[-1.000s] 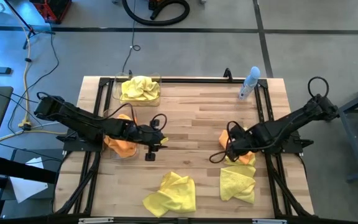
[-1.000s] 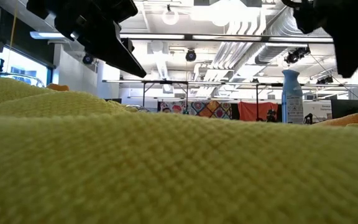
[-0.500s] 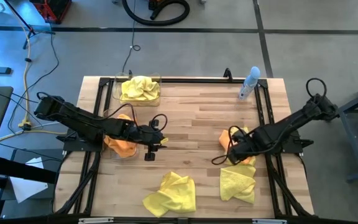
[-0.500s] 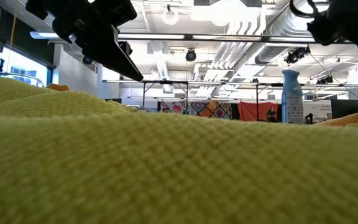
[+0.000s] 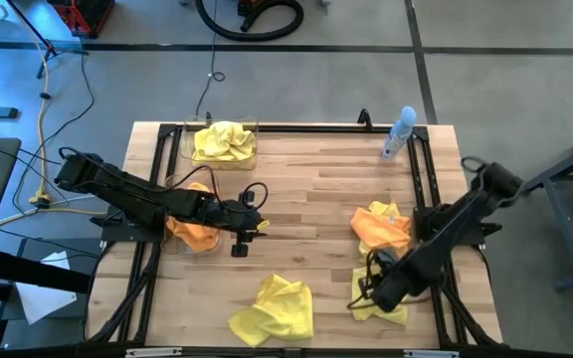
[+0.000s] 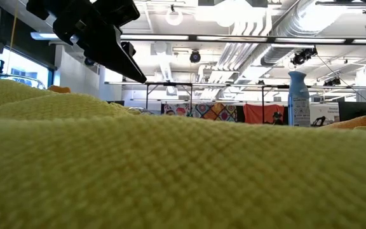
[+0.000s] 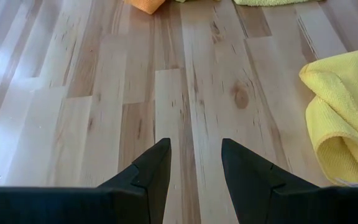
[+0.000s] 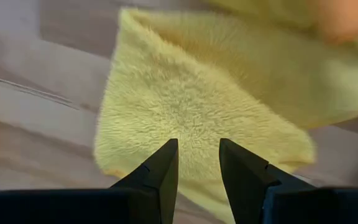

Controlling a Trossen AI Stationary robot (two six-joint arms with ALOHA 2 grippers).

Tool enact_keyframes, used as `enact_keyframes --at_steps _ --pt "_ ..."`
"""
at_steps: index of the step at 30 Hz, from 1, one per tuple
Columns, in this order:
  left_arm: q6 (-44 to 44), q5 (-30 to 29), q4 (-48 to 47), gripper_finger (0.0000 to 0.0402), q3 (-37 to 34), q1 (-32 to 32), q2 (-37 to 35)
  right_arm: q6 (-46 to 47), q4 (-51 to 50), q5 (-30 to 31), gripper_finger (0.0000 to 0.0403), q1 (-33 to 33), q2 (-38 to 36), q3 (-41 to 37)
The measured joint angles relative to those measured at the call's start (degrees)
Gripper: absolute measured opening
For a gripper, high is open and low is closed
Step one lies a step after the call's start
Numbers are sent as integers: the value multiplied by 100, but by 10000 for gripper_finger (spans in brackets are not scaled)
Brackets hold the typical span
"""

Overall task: Sort microfiber towel by color & place in baskets
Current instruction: Put the yellow microfiber towel into the top transparent bin

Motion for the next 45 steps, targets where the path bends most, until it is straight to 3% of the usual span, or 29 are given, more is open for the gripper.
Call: enact_keyframes --at_steps 6,10,12,16,21,28,33,39,45 --pt "-64 0 1 131 0 0 0 -193 452 -471 110 94 1053 0" --pt "-148 -66 5 131 0 0 0 -693 643 -478 107 90 1471 32" --pt "-153 -153 5 131 0 0 0 -885 875 -475 91 86 1512 35" --pt "-266 -179 16 131 0 0 0 -995 1010 -244 17 103 1299 103" --pt "-302 -179 19 131 0 -1 0 -1137 977 860 16 107 644 184" --pt "-304 -179 399 131 0 0 0 -2134 745 3063 7 -41 -399 201" --pt "-50 -207 1117 131 0 0 0 -3616 756 3808 3 -600 -914 203" --pt "647 -419 2154 131 2 0 0 -5477 809 3869 2 -1772 -1215 203" --pt "1816 -1192 2585 131 2 -4 30 -7271 1419 3522 2 -2948 -1420 203"
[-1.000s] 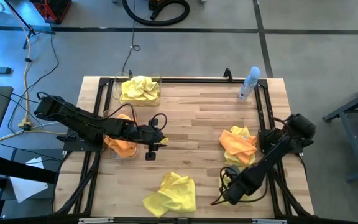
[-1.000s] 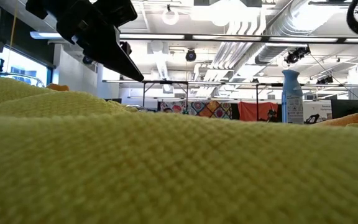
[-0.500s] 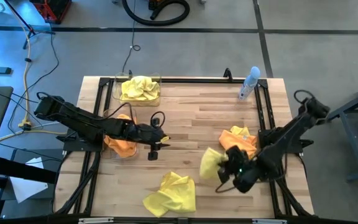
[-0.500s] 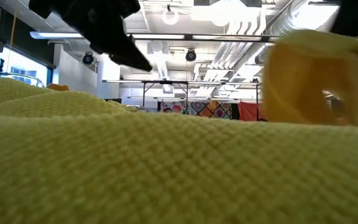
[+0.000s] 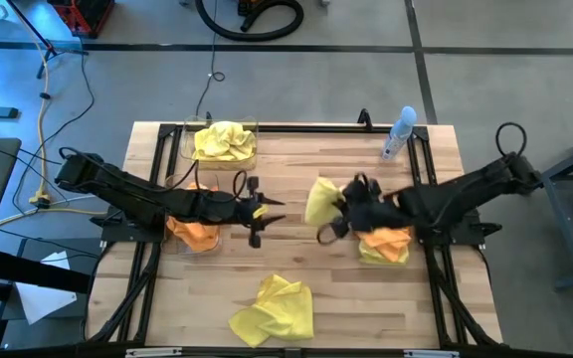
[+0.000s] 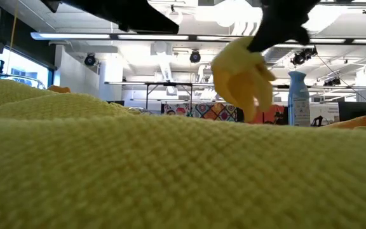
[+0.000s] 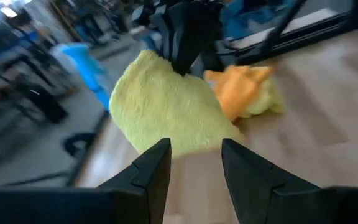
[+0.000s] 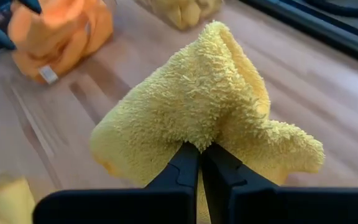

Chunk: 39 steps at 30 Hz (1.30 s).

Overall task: Sort microfiber towel by color & place in baskets
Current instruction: Put the yellow microfiber towel into the top transparent bin

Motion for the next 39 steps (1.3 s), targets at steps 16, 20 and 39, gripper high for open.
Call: enact_keyframes --at_steps 16,20,39 --pt "3575 -3043 1206 131 700 -122 1545 -1835 1785 -2267 2 -1897 -116 4" --pt "4129 -3100 1173 131 895 -122 1875 -1960 1825 -2535 2 -2007 -116 4" --pt "4324 -3109 1199 130 1758 6 2193 -1918 1809 -2961 2 -2026 -98 7"
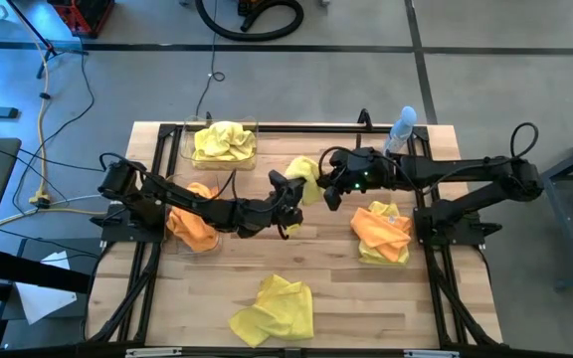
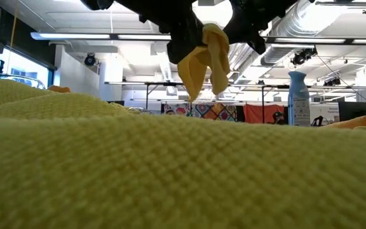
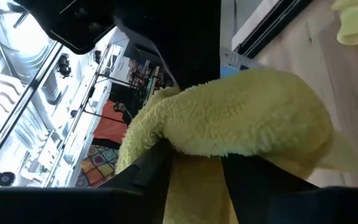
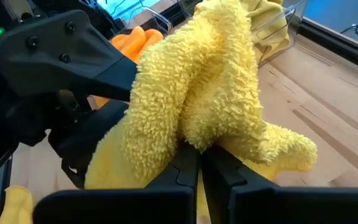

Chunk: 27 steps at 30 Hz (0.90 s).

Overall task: Sort microfiber towel by color & place in baskets
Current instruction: Put the yellow microfiber towel into the top transparent bin

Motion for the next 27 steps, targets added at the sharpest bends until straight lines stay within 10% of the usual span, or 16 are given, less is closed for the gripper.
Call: enact_keyframes --at_steps 8,19,27 --pt "149 -214 -28 12 3 15 0 -42 -85 89 8 2 0 0" --pt "138 -859 -381 1 4 -6 -114 -124 -747 658 135 25 2 -2" --pt "-836 -1689 -2358 1 3 3 -997 674 -674 972 198 440 4 -793"
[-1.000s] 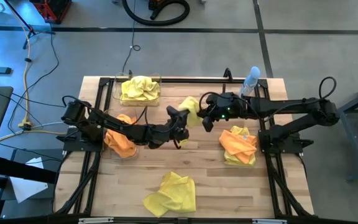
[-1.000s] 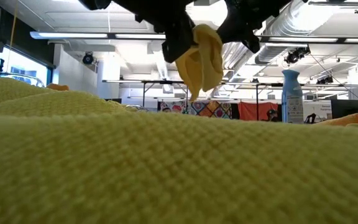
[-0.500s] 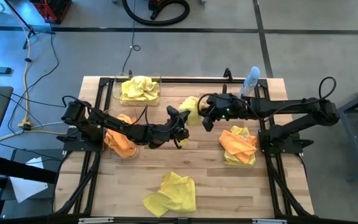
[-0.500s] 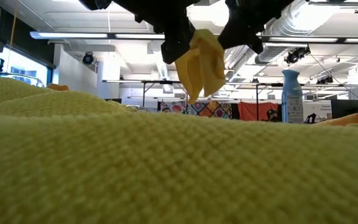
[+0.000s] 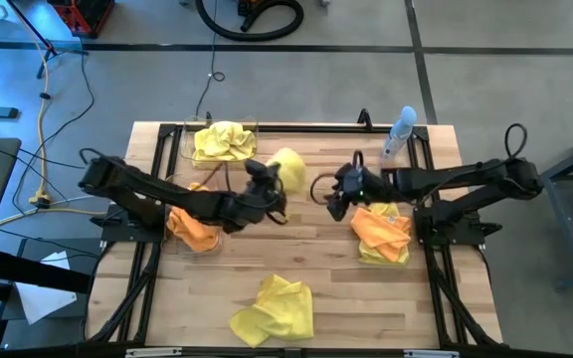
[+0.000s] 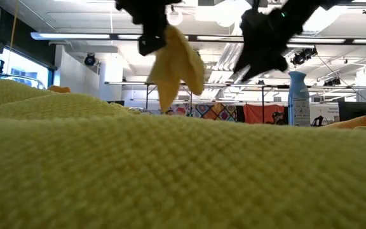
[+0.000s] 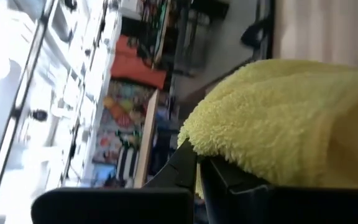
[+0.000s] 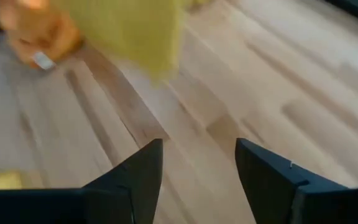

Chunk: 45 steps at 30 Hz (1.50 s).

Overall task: Sort microfiber towel by color & place in baskets
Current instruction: Put the yellow microfiber towel into the top transparent bin

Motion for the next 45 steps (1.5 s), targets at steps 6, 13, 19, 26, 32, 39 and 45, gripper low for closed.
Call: enact_keyframes --at_steps 6,13,19,26,32,39,45 --pt "-1260 -473 -1760 0 0 345 -1184 823 1100 482 201 530 0 -1127" --pt "-2214 -434 -3351 0 0 1346 -2274 1289 2489 554 201 890 2 -2121" --pt "-2930 808 -4586 0 0 2627 -2744 1086 2579 568 201 896 0 -1969" --pt "-3571 1983 -5434 0 0 4152 -2655 838 2595 568 201 900 0 -1917" --pt "-3448 2837 -5454 0 0 4971 -2166 730 2591 568 201 896 0 -1915" --pt "-2742 3552 -6157 0 0 5467 -1322 682 2587 568 201 896 0 -1915" --pt "-1830 4269 -6387 0 -7 5792 -826 583 2580 568 201 896 0 -1915"
